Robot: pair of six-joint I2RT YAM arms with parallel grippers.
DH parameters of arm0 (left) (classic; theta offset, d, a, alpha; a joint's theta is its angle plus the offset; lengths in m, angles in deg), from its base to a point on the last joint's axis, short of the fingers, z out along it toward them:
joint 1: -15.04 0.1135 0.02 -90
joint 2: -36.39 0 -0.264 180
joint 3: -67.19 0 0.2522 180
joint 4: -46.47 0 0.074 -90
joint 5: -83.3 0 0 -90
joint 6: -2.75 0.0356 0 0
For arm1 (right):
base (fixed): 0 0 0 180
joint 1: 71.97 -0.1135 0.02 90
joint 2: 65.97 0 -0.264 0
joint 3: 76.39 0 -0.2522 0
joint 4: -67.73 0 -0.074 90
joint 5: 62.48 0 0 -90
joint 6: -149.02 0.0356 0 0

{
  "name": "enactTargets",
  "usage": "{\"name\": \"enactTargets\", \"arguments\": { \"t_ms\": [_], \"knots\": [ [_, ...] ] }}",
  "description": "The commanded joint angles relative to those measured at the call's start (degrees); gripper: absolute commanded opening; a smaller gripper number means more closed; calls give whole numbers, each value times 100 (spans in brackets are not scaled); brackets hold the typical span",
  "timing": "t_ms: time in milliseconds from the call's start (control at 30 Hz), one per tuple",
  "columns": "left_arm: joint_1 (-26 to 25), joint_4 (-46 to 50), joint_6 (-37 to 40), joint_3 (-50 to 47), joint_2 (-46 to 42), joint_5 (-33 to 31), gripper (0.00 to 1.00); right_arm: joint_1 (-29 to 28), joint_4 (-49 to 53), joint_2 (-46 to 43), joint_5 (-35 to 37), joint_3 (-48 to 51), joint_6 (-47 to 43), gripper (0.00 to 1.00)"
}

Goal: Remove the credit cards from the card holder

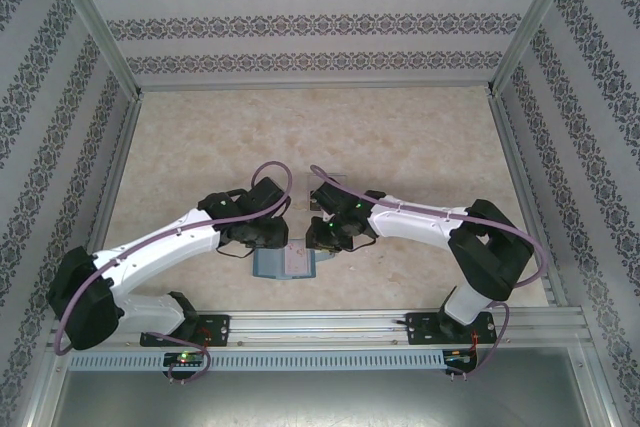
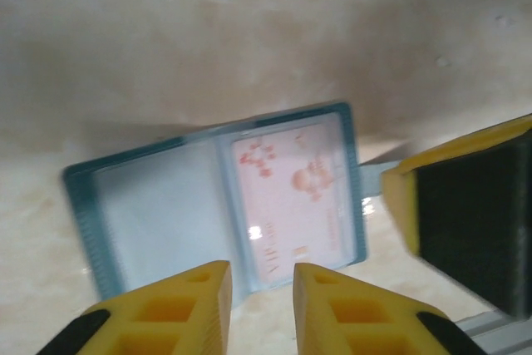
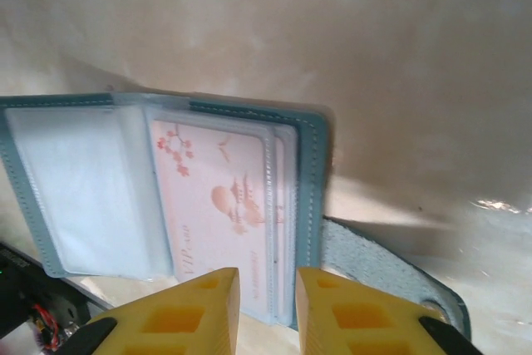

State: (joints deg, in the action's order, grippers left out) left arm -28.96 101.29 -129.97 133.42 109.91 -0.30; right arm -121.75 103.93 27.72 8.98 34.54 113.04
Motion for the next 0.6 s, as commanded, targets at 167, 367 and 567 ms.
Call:
{"name": "enactTargets", "arguments": {
  "t_ms": [167, 367, 567],
  "knots": [
    [535, -1933, -605, -1211, 350, 1354, 20, -117, -333, 339, -229, -146, 130, 24],
    [867, -2914, -927, -1812, 295, 1990, 18, -146, -490, 518, -281, -130, 204, 23],
    [903, -3075, -992, -1912, 350, 2097, 17, -155, -519, 585, -268, -127, 236, 22]
  ]
}}
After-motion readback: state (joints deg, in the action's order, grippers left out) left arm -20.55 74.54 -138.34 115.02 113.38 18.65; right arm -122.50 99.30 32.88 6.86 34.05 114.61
